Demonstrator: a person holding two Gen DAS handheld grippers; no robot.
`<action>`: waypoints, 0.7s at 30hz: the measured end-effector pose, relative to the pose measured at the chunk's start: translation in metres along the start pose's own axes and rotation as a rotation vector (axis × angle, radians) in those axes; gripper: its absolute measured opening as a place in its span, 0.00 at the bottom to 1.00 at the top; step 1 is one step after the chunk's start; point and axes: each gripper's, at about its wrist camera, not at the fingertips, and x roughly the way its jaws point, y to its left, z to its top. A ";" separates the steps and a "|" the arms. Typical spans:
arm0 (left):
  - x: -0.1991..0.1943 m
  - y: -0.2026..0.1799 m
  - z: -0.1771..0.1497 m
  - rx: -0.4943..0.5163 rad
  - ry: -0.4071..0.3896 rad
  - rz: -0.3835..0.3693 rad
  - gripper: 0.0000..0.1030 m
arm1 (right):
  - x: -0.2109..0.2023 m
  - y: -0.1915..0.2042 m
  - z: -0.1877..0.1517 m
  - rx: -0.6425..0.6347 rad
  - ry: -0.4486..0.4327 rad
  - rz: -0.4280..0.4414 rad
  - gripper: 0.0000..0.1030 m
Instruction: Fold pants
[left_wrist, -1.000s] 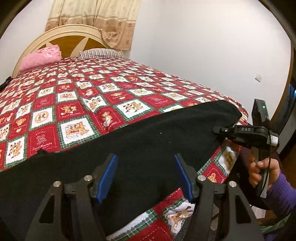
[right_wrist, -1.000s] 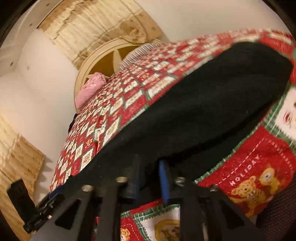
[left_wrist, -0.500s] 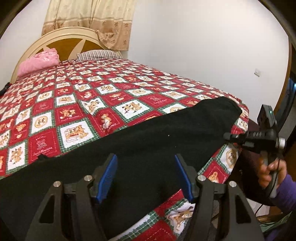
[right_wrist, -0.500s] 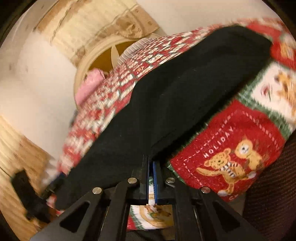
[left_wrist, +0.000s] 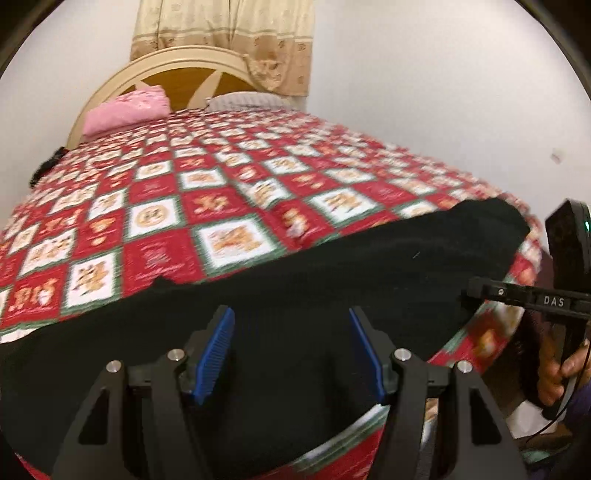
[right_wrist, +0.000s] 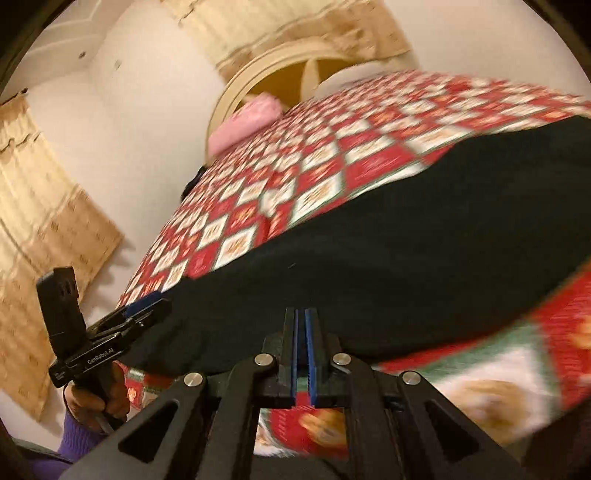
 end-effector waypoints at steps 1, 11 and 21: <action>0.003 0.003 -0.005 0.001 0.016 0.016 0.63 | 0.014 -0.001 -0.003 0.021 0.050 0.012 0.04; 0.013 0.013 -0.018 0.000 0.075 0.041 0.63 | -0.030 -0.016 0.016 0.037 -0.059 0.057 0.04; 0.027 -0.030 0.019 0.055 0.012 -0.067 0.63 | -0.185 -0.149 0.032 0.344 -0.579 -0.464 0.72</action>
